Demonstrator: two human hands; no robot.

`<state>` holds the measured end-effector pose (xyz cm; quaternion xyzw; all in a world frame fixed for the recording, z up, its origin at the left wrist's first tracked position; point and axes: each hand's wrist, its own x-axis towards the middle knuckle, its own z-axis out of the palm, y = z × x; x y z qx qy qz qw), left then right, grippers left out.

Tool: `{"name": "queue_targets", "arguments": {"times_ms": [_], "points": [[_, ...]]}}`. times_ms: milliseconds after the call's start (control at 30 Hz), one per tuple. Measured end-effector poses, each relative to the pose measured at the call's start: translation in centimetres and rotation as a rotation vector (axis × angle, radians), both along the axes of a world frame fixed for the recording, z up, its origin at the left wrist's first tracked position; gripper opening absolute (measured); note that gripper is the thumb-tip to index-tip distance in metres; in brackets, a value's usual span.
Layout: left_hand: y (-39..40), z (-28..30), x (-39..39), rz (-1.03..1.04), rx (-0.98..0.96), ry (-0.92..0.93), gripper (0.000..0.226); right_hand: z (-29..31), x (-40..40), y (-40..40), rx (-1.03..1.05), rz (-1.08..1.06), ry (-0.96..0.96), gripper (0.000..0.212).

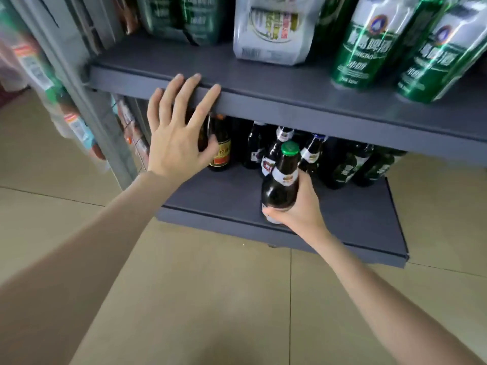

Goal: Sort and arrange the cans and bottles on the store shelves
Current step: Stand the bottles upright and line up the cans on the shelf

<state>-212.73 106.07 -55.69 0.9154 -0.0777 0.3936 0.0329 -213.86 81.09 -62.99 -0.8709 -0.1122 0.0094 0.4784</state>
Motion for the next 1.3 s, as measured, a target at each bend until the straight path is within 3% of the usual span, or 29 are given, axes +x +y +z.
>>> {"name": "queue_targets", "arguments": {"times_ms": [167,533,733,900,1133,1233,1300], "points": [[0.2,-0.7,0.5,-0.032,-0.008,-0.073,0.063,-4.2,4.5,4.0,0.046,-0.131,-0.049,0.087],[0.0,-1.5,1.5,-0.016,-0.033,-0.120,0.065,-7.4,7.4,8.4,0.108,-0.323,-0.123,0.092],[0.1,-1.2,1.1,0.002,-0.028,-0.061,0.068,-6.9,7.2,8.4,-0.057,-0.313,-0.067,0.093],[-0.1,-0.2,-0.2,0.025,-0.022,0.033,0.067,-3.1,3.7,7.1,-0.124,-0.248,-0.039,0.082],[-0.7,3.4,-1.8,0.072,-0.030,0.245,0.052,6.4,-5.3,1.8,0.096,-0.128,-0.487,0.044],[-1.1,4.6,-2.2,0.091,-0.036,0.343,0.054,11.5,-4.1,0.6,0.098,-0.147,-0.630,0.041],[-1.3,5.4,-2.4,0.091,-0.046,0.376,0.054,14.8,-1.8,1.3,0.078,-0.172,-0.627,0.047]]}}
